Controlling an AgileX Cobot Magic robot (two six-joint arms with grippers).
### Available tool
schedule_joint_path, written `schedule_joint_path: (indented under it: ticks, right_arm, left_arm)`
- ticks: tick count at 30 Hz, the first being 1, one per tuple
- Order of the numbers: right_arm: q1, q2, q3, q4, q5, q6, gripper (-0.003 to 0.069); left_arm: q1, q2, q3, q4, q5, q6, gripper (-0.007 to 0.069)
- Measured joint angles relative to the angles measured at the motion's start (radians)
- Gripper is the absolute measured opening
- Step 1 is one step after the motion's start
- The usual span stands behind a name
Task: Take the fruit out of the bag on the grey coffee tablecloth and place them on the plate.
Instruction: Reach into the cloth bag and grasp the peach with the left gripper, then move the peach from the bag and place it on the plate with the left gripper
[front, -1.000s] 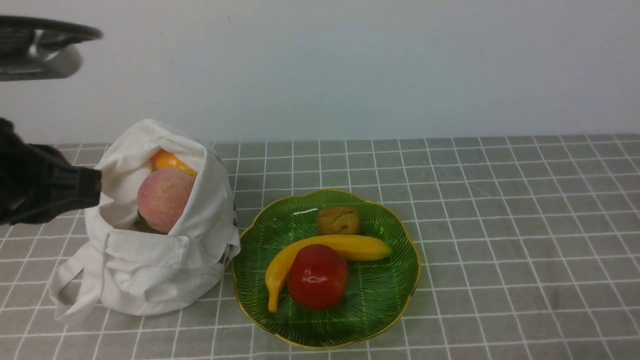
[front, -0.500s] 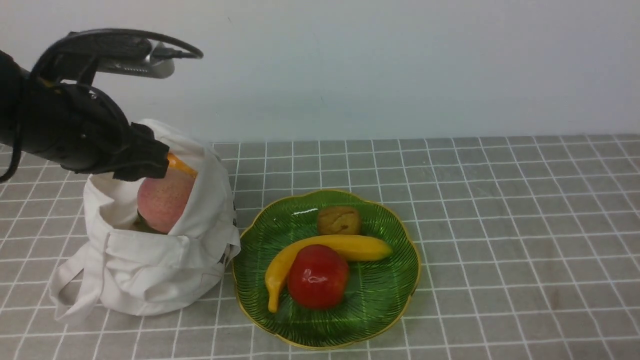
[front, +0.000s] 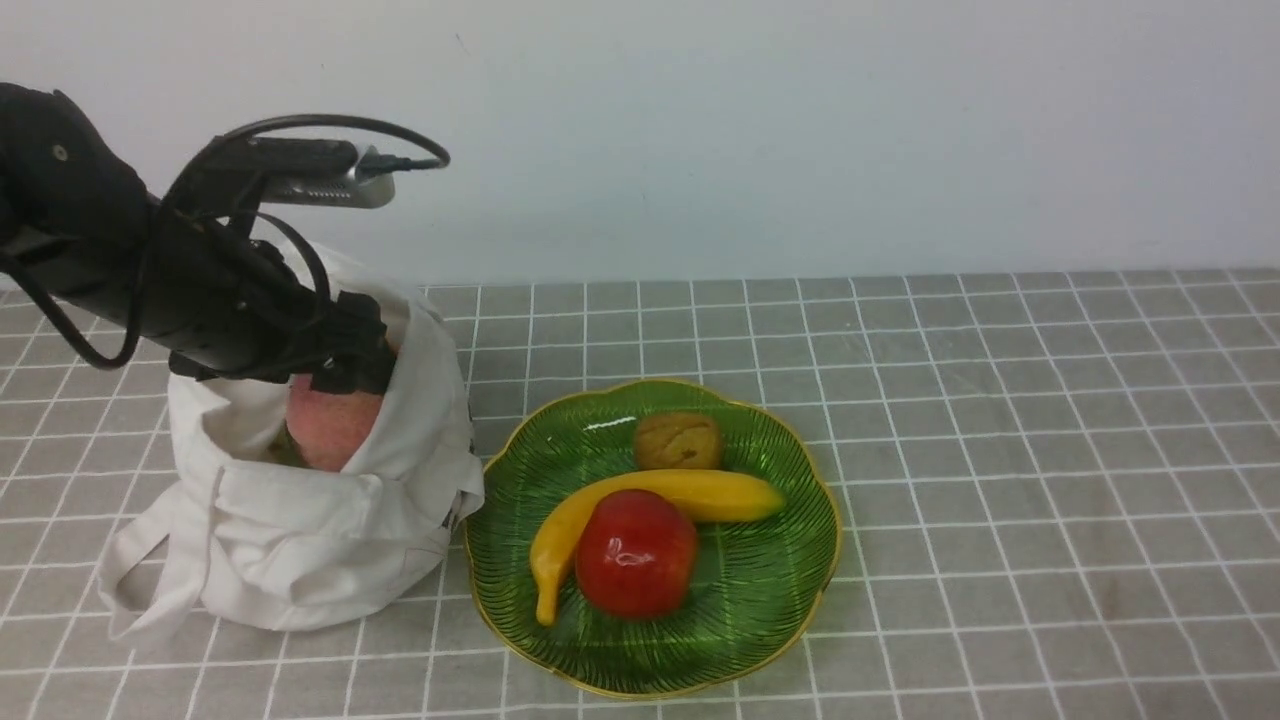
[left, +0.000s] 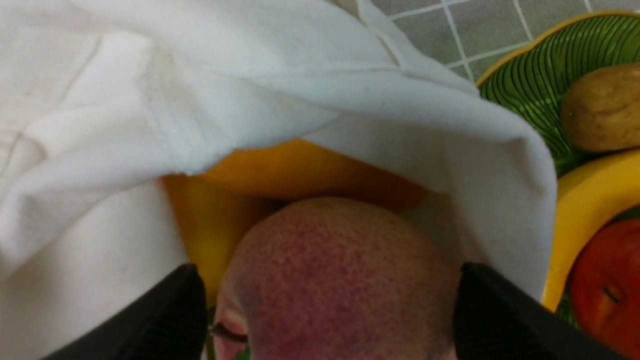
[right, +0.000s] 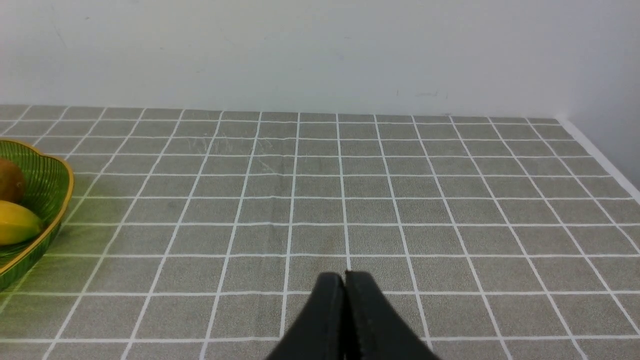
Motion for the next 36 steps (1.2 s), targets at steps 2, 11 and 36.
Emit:
schedule_joint_path:
  ticks: [2,11,36]
  right_arm:
    - [0.000,0.000,0.000,0.000,0.000,0.000,-0.0015]
    - [0.000,0.000,0.000,0.000,0.000,0.000,-0.0015]
    - [0.000,0.000,0.000,0.000,0.000,0.000,-0.0015]
  left_arm:
    - [0.000,0.008,0.000,-0.006,0.007,0.000,0.0567]
    - [0.000,0.027,-0.009,-0.009,0.069,0.000,0.0468]
    - [-0.141,-0.332,-0.179,-0.084,0.234,0.000,0.0468]
